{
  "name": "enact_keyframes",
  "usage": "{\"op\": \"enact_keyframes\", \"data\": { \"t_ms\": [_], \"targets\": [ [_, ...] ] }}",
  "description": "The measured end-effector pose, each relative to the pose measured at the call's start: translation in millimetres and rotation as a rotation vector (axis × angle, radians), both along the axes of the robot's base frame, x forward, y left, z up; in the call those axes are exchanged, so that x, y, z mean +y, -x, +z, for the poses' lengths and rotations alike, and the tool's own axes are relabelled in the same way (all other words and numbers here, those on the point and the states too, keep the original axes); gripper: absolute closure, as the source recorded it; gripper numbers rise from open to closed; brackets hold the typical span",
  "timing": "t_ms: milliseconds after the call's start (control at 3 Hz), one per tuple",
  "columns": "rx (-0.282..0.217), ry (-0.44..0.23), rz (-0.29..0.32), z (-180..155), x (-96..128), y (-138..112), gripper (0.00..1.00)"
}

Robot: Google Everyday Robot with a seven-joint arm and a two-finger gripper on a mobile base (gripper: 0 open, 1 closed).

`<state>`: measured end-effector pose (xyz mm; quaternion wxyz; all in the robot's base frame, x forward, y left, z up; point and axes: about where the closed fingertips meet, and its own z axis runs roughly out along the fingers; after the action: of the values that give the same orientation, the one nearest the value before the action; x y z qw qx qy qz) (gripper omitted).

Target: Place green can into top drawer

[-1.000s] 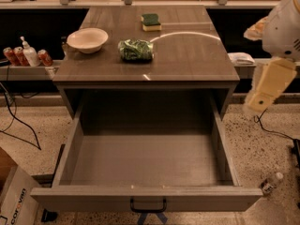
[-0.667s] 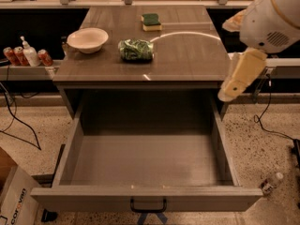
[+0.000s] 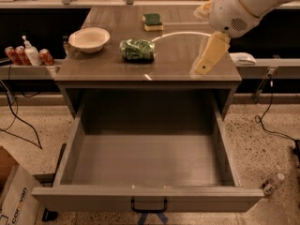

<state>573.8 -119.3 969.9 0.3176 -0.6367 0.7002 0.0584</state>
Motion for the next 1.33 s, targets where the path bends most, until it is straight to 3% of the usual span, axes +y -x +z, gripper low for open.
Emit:
{"op": "enact_keyframes", "data": {
  "t_ms": [667,1333],
  "targets": [
    [0.012,-0.005,-0.021,-3,4,-3,0.0],
    [0.014,-0.122,-0.041,-36,51,-36,0.0]
  ]
}}
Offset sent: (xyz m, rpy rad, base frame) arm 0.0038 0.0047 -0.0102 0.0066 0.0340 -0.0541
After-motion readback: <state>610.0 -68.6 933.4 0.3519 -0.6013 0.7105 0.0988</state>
